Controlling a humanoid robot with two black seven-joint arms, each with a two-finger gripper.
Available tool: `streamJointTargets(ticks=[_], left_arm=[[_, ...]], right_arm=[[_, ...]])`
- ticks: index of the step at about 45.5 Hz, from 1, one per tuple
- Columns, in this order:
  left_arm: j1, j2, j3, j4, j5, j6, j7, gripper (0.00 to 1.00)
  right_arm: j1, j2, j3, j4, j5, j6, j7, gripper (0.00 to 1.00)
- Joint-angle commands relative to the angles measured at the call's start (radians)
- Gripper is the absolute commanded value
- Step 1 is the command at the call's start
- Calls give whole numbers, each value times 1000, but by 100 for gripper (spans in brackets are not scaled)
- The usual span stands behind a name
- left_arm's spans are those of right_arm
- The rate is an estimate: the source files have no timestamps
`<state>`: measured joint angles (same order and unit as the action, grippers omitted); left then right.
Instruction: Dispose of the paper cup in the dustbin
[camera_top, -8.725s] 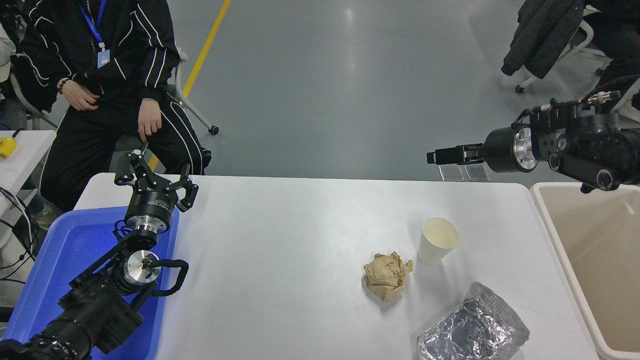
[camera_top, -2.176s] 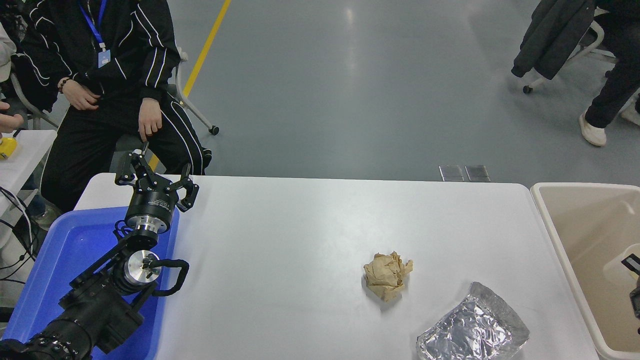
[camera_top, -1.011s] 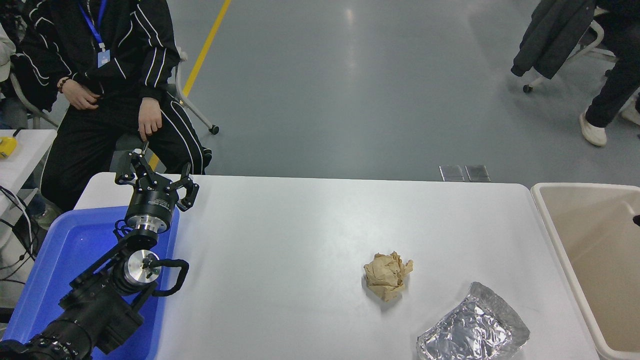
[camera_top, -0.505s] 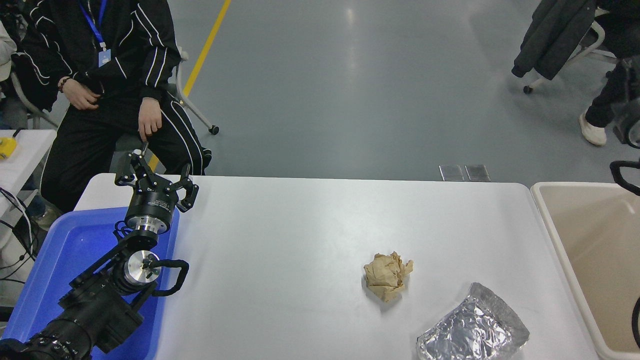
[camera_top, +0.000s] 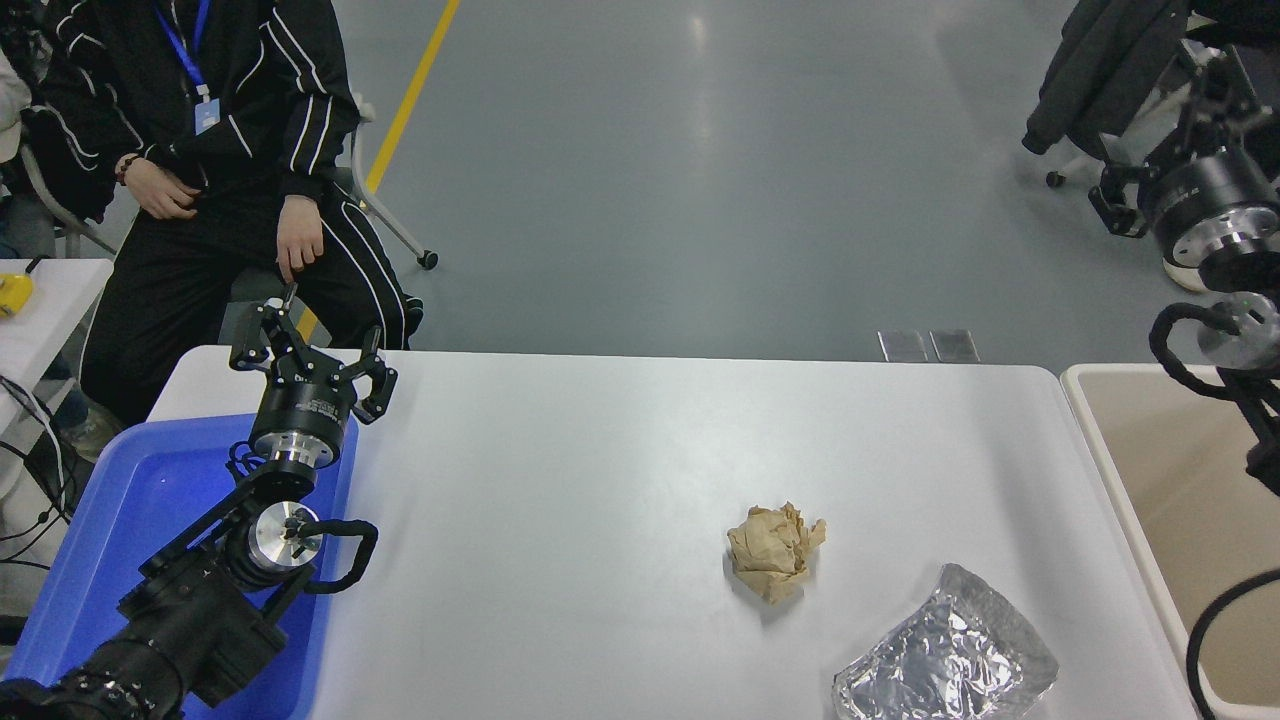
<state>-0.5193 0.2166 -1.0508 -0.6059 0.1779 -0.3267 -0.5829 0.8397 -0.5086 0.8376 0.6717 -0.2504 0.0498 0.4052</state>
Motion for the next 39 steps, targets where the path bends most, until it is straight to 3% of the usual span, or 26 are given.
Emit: streamJointTargets(ticks=[1, 16, 39], left_arm=[[1, 0, 0, 0, 0, 0, 0, 100], [1, 0, 0, 0, 0, 0, 0, 100], [1, 1, 0, 0, 0, 0, 0, 100]], right_arm=[[-157, 61, 18, 28, -1, 19, 135, 100], [-220, 153, -11, 17, -1, 18, 149, 100], [-212, 156, -11, 20, 0, 18, 149, 100]])
